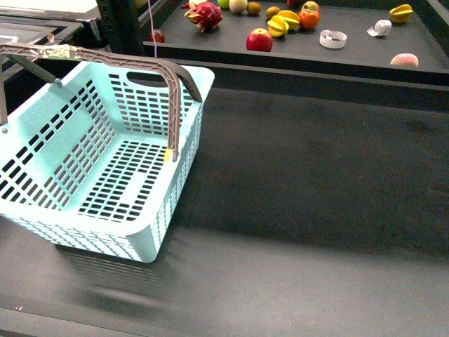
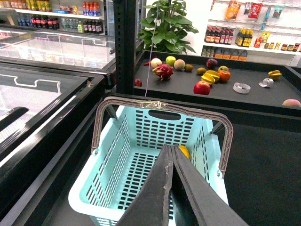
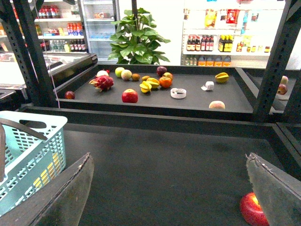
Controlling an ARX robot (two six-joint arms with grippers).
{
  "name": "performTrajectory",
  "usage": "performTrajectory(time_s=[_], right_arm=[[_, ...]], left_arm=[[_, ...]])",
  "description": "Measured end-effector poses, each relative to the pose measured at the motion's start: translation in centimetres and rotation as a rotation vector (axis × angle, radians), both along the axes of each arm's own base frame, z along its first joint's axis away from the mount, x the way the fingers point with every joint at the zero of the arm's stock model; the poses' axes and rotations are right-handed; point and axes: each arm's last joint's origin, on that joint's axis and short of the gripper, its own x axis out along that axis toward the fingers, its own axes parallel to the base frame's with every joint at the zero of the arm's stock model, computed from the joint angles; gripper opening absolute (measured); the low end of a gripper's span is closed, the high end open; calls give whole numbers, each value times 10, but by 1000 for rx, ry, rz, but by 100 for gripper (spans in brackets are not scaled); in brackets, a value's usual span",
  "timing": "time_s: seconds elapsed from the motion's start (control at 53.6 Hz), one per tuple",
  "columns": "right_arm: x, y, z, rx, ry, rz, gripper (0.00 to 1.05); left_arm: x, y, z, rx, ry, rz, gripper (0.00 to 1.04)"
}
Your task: Pick mango with right arm and hold basket with left
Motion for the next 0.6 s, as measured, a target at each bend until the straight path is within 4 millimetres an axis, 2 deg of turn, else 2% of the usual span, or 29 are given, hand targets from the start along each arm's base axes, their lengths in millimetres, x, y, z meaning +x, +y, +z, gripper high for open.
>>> performTrajectory(time_s=[0.186, 0.317, 0.597], right_arm=[[0, 0, 0, 0, 0, 0, 97], [0, 0, 0, 0, 0, 0, 97], [0, 0, 0, 0, 0, 0, 97]], left_arm=[[-3, 0, 0, 0, 0, 0, 4], [-14, 0, -4, 1, 11, -1, 4], [-14, 0, -3, 1, 6, 0, 4]])
